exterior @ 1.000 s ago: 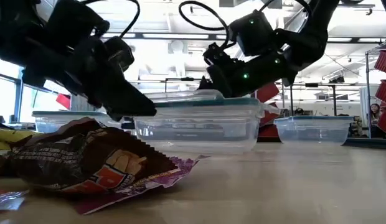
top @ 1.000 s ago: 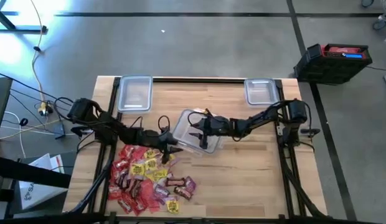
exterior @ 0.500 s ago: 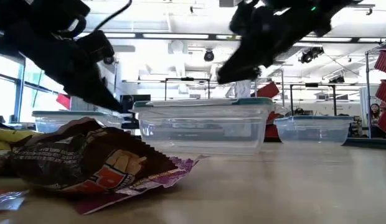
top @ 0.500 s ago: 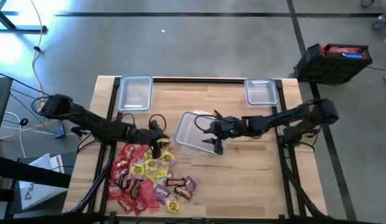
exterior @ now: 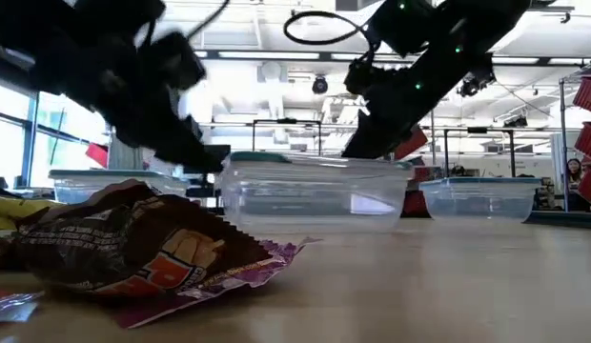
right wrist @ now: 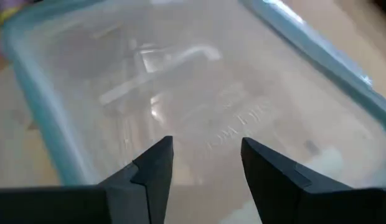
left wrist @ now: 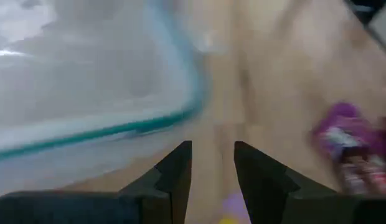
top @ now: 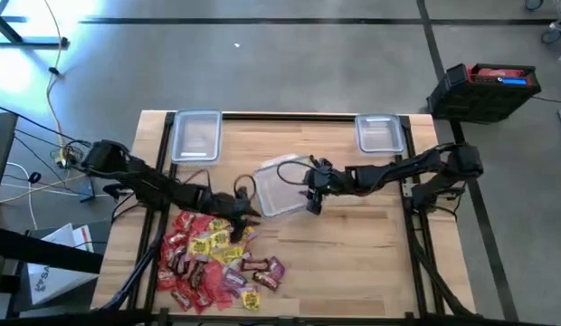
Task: Sort candy
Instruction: Open the transparent bin
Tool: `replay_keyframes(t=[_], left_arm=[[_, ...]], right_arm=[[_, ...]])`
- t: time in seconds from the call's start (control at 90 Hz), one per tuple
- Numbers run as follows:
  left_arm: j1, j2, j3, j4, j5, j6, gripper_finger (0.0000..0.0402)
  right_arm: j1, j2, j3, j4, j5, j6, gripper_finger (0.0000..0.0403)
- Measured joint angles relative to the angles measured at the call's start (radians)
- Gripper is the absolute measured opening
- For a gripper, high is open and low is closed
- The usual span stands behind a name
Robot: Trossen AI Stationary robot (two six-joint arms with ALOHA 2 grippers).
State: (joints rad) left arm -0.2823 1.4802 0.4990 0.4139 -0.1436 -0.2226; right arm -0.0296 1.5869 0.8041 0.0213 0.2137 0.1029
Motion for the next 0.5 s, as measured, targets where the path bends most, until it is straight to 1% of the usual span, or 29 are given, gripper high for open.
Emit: replay_keyframes(t=[0.089, 0.244, 0.289, 0.333, 0.378, 0.5], left_arm=[[-0.035, -0.026, 0.027, -0.154, -0.075, -0.021, 0.0106], [-0.071, -0.118, 0.028, -0.416, -0.221, -0.092, 0.0106], [-0.068, -0.144, 0.016, -0.46, -0.26, -0.104, 0.0106], [-0.046, -0.171, -0.007, -0.47, -0.286, -0.107, 0.0106], [-0.007, -0.194, -0.032, -0.443, -0.285, -0.106, 0.0106], [0.129, -0.201, -0.097, -0.325, -0.198, -0.048, 0.0106]], right_arm=[[-0.003, -0.015, -0.002, 0.039, -0.002, -0.025, 0.0162], [0.009, -0.021, -0.001, 0.121, 0.0, -0.032, 0.0162], [0.015, -0.014, -0.001, 0.17, 0.003, -0.028, 0.0162], [0.02, 0.001, -0.001, 0.225, 0.011, -0.018, 0.0162], [0.023, 0.024, -0.001, 0.273, 0.023, -0.008, 0.0162], [0.025, 0.122, -0.001, 0.435, 0.04, 0.032, 0.0162]])
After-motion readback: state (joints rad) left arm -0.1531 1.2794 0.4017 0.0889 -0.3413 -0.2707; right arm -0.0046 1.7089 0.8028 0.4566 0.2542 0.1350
